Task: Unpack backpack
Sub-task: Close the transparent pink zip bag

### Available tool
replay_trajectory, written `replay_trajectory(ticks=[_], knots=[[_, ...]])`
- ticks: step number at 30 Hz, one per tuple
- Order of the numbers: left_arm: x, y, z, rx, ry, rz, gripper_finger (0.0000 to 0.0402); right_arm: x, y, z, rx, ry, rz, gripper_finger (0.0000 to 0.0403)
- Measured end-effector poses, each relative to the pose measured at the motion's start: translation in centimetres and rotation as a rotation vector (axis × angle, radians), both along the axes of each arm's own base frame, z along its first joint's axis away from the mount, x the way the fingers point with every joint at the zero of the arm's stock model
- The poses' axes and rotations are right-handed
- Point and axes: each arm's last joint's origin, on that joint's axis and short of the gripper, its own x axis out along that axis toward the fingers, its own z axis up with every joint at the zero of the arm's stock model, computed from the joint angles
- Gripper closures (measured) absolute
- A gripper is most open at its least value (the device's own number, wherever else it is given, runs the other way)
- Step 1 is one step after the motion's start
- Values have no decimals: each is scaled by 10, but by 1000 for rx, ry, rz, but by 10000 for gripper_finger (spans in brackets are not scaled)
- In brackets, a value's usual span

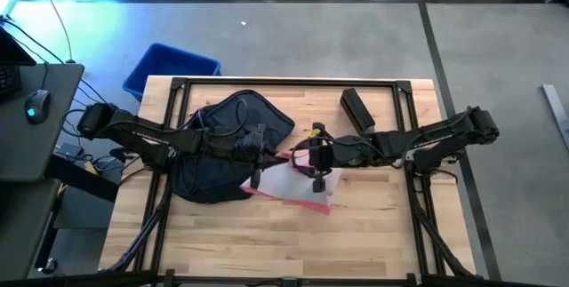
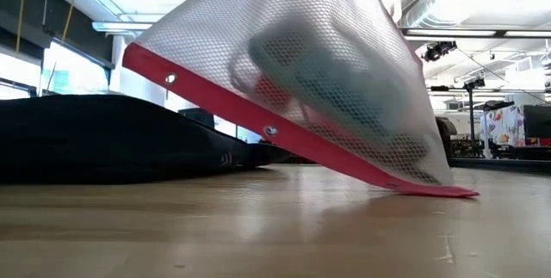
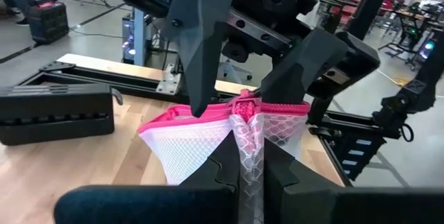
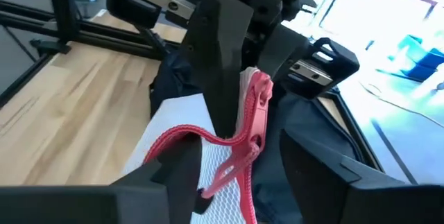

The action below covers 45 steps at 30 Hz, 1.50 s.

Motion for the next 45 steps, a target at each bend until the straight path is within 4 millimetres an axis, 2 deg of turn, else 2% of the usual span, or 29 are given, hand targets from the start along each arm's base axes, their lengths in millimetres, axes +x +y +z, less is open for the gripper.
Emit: replay_trajectory(ticks=[12,17,21,24,35,42,45], knots=[[0,0,0,-20,4,1,401,-3,-3,-6,4,60,-86,394],[0,-1,-1,-19,8,9,402,-8,-5,3,-16,127,-144,400],[0,-4,0,-35,8,-2,401,-14,-15,16,-41,220,-183,402],[-1,-8,-1,-46,18,-37,402,-19,-22,19,-43,285,-208,403],[-1,-7,-2,-37,27,0,402,-22,-21,14,-5,362,-151,403],[-9,-9,5,-8,12,32,402,-43,-18,0,11,587,-184,403],[-15,-8,7,2,44,46,402,-48,-15,2,22,593,-191,403]])
